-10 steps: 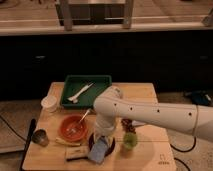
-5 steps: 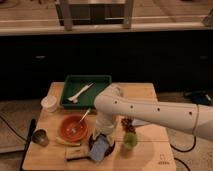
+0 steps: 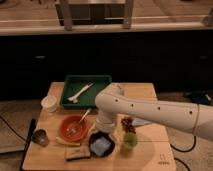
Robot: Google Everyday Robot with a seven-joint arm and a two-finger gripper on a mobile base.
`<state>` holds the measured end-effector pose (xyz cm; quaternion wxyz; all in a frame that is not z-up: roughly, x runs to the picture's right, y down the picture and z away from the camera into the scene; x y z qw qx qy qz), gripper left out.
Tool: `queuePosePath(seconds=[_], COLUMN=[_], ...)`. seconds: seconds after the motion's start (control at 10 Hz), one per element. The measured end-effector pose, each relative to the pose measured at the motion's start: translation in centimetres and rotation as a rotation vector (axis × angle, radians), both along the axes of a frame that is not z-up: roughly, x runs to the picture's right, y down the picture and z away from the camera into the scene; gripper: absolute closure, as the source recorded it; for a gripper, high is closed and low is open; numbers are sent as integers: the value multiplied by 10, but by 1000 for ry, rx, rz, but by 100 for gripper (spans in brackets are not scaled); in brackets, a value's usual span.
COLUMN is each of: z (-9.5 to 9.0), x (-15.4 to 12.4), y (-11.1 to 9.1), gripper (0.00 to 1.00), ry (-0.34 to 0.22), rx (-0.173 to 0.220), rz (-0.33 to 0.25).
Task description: Place sponge in purple bowl
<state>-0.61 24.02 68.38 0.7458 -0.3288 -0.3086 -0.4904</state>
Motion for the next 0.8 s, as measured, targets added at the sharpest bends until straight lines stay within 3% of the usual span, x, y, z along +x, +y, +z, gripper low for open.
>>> queuePosePath(seconds=[0.8], z=[-1], x=[-1], y=[-3], gripper=[20], ry=[-21], rx=[17], rz=[11])
